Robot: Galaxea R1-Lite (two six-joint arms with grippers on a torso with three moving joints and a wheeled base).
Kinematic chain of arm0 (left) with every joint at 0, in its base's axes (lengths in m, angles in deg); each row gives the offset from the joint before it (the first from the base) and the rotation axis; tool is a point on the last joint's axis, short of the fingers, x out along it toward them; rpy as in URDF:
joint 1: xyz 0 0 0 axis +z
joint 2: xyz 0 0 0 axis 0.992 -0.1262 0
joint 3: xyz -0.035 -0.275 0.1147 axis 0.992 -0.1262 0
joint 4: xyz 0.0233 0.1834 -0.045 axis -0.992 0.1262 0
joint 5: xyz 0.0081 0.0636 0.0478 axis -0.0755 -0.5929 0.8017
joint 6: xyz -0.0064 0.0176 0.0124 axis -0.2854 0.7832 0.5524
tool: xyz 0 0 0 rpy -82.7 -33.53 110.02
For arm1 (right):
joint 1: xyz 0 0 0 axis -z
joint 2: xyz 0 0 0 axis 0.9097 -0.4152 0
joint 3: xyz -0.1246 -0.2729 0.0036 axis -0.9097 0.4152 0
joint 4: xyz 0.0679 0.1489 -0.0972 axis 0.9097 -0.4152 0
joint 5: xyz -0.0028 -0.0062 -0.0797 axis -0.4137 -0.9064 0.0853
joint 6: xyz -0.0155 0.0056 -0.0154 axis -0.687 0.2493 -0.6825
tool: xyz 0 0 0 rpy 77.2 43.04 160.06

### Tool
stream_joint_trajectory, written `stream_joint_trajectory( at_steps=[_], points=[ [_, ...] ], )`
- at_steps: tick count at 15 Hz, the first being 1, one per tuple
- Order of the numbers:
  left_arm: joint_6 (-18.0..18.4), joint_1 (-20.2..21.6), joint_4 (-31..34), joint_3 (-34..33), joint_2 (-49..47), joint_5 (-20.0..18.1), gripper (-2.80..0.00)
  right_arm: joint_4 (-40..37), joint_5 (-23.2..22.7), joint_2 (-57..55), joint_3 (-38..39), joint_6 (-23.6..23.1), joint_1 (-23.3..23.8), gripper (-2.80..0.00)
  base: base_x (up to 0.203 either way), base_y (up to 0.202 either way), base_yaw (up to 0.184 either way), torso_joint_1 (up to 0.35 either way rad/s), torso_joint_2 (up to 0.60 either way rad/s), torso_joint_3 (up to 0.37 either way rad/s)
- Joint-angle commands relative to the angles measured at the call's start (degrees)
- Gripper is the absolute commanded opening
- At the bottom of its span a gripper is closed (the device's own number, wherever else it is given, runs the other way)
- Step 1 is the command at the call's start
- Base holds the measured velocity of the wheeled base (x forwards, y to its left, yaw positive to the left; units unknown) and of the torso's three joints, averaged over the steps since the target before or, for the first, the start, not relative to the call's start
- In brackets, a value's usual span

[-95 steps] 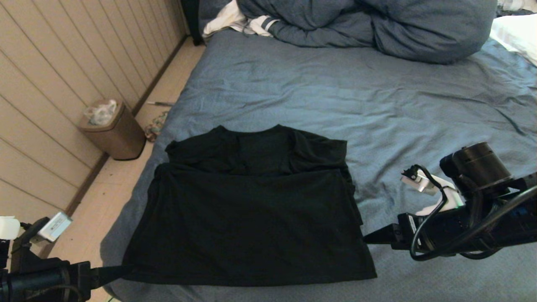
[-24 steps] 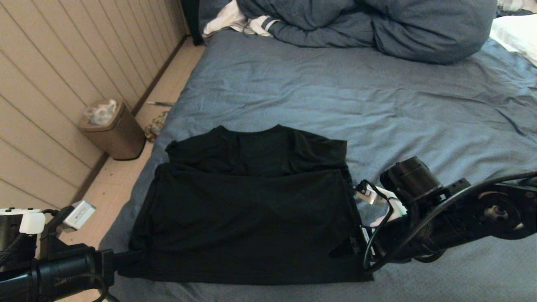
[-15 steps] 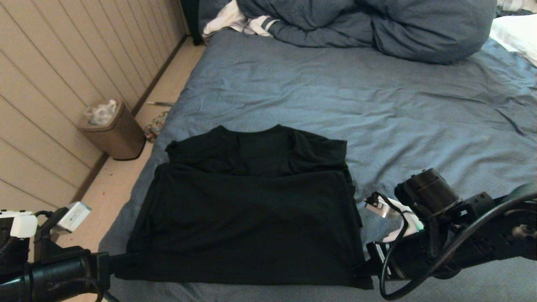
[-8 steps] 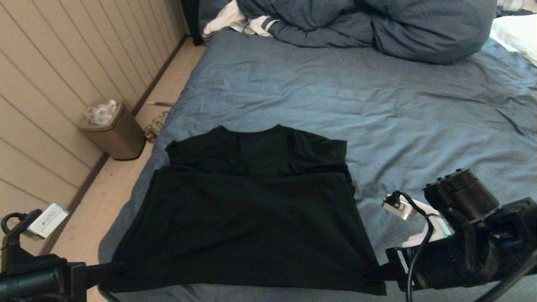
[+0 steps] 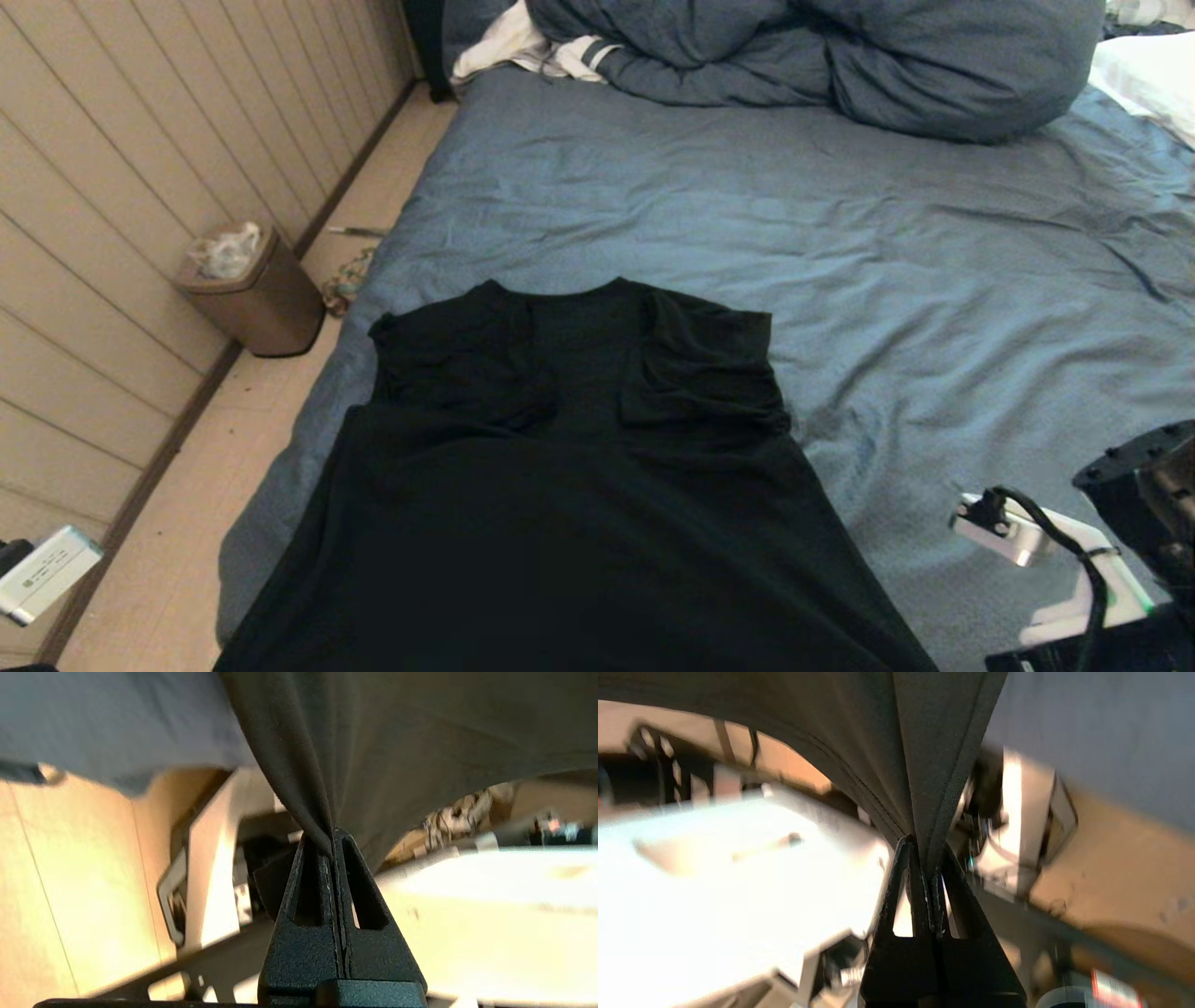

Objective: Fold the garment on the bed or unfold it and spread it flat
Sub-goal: Fold the black T-shirt

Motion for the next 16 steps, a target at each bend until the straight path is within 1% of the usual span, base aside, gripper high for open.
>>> stream_joint_trajectory(
  at_steps=[1,3,4,5,8,9,10,11,13,14,16],
  points=[
    [-0.1,-1.8,4.2,0.8,3.8,-0.1,-2.80,-3.0,-0.2,4.0,0.4,0.0,-0.1,-2.80,0.000,0.000,0.000,0.000,0.00,0.000],
    [-0.1,-3.3,9.2,1.6,5.4,0.1,-2.80,-5.5,-0.2,6.2,0.9,-0.1,-0.5,-2.80,0.000,0.000,0.000,0.000,0.00,0.000],
    [0.0,-3.6,11.2,2.1,6.0,0.1,-2.80,-6.6,-0.2,7.4,1.3,-0.1,-1.5,-2.80,0.000,0.000,0.000,0.000,0.00,0.000],
    [1.0,-3.8,12.5,2.1,6.6,0.2,-2.80,-7.6,-0.2,8.4,1.8,-0.1,-2.4,-2.80,0.000,0.000,0.000,0.000,0.00,0.000],
    [6.4,-3.8,16.1,1.4,6.8,0.9,-2.80,-8.2,-0.4,8.8,4.1,-0.1,-3.7,-2.80,0.000,0.000,0.000,0.000,0.00,0.000],
    [6.9,-3.8,16.9,1.4,7.0,1.1,-2.80,-8.2,-0.5,8.9,4.8,0.1,-4.9,-2.80,0.000,0.000,0.000,0.000,0.00,0.000],
    [6.9,-3.9,17.0,1.7,7.3,1.3,-2.80,-8.1,-0.4,9.2,5.0,0.4,-5.7,-2.80,0.000,0.000,0.000,0.000,0.00,0.000],
    [6.8,-3.8,16.5,2.3,7.3,1.6,-2.80,-7.8,-0.2,9.5,4.2,0.4,-5.2,-2.80,0.000,0.000,0.000,0.000,0.00,0.000],
    [6.6,-3.8,15.8,6.0,5.7,3.4,-2.80,-7.6,0.8,8.7,0.5,0.4,-4.4,-2.80,0.000,0.000,0.000,0.000,0.00,0.000],
    [6.6,-3.8,14.3,7.8,3.9,4.9,-2.80,-7.3,2.4,6.9,-2.2,0.1,-2.4,-2.80,0.000,0.000,0.000,0.000,0.00,0.000],
    [5.8,-3.7,9.4,10.1,-1.3,6.8,-2.80,-5.6,5.3,1.8,-7.5,-0.5,1.8,-2.80,0.000,0.000,0.000,0.000,0.00,0.000]
  ],
)
